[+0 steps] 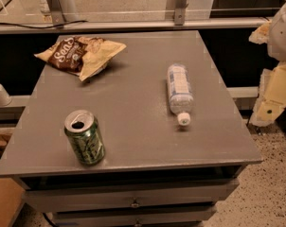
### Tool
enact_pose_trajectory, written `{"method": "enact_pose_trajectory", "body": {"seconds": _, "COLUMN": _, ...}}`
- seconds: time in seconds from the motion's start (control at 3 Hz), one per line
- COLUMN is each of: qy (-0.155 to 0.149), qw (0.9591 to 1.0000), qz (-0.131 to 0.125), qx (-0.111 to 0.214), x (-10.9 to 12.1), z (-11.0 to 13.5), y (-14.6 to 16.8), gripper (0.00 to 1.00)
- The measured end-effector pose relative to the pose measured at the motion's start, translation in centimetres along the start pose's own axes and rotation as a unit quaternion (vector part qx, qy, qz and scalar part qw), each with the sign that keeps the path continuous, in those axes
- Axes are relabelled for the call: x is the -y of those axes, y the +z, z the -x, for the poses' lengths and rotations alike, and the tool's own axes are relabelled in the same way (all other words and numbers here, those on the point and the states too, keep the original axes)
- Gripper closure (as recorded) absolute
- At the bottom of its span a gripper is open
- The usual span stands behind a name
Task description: Place blue plastic bottle upright
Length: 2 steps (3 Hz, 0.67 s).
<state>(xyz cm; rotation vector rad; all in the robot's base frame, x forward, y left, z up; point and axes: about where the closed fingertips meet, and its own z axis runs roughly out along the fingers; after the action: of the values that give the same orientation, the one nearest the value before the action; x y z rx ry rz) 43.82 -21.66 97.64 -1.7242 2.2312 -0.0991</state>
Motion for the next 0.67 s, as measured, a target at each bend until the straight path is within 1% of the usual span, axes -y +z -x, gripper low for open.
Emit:
{"method": "enact_pose_trajectory", "body": {"seconds": 0.33, "qy": 0.0, "qw": 1.0, "qz": 0.0, "qx": 0.0, "x": 0.0, "z": 0.0, "y": 0.0, "gripper": 0.0}}
{"method": "enact_pose_trajectory", "body": {"seconds": 0.67, "qy": -0.038, "qw": 0.9989, "qz": -0.011, "qx": 0.025, "x": 0.7, "z": 1.0, "y": 0.5, "gripper": 0.0}}
